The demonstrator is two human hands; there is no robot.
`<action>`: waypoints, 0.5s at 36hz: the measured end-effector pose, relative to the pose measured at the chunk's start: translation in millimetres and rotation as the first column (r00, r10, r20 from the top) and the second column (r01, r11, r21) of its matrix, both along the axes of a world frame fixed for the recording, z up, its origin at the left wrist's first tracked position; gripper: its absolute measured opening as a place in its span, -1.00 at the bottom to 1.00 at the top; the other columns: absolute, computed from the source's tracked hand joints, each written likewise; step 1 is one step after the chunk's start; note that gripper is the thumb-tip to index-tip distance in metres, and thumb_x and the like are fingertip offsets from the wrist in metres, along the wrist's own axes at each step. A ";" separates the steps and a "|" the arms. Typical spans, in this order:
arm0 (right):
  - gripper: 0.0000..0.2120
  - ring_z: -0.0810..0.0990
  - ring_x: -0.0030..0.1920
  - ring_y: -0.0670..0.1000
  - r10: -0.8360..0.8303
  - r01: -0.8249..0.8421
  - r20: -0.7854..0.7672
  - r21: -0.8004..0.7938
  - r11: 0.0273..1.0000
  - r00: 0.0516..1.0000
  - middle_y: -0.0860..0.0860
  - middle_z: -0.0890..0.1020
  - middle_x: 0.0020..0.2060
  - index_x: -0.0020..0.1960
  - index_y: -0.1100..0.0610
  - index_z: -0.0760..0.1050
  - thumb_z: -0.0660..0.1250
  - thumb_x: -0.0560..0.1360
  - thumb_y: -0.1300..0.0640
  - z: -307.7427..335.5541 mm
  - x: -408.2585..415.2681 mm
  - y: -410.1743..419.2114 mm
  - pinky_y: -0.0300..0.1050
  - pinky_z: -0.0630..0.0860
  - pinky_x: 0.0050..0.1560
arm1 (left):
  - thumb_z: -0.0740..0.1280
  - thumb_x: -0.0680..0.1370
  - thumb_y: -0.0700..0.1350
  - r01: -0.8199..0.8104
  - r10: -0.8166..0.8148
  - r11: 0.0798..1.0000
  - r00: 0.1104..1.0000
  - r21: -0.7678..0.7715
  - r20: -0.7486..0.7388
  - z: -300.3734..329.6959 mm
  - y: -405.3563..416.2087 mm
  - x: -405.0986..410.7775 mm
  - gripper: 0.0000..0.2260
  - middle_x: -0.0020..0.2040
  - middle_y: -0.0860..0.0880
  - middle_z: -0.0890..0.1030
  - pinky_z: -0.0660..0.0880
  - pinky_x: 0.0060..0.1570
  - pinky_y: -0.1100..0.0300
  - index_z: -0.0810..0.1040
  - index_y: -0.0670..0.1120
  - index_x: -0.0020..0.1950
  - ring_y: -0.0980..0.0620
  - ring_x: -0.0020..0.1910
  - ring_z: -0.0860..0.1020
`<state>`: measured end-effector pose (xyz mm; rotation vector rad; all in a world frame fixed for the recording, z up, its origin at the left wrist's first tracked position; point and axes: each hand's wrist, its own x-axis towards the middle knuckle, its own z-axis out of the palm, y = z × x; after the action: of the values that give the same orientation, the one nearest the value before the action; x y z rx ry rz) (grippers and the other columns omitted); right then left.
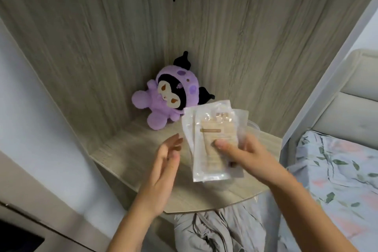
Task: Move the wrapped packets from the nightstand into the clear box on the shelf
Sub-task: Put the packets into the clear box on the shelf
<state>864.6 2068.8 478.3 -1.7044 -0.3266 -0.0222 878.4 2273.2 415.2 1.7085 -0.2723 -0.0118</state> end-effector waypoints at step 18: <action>-0.83 0.44 -0.29 -0.04 0.031 -0.576 -0.651 -0.648 0.498 0.758 -0.03 0.46 -0.30 -0.10 0.09 0.50 0.35 0.53 -0.01 -37.0 98.1 -24.3 -0.35 0.41 -0.39 | 0.21 0.56 0.21 -0.054 -0.059 0.975 0.869 0.214 0.491 -80.5 -45.8 33.2 -0.82 0.06 0.18 0.35 0.24 0.27 0.38 0.41 0.13 -0.02 0.22 0.20 0.37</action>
<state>962.7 2044.5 441.3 -2.4497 -0.1971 1.1026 911.7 2227.5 334.7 1.9159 -0.6776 0.4165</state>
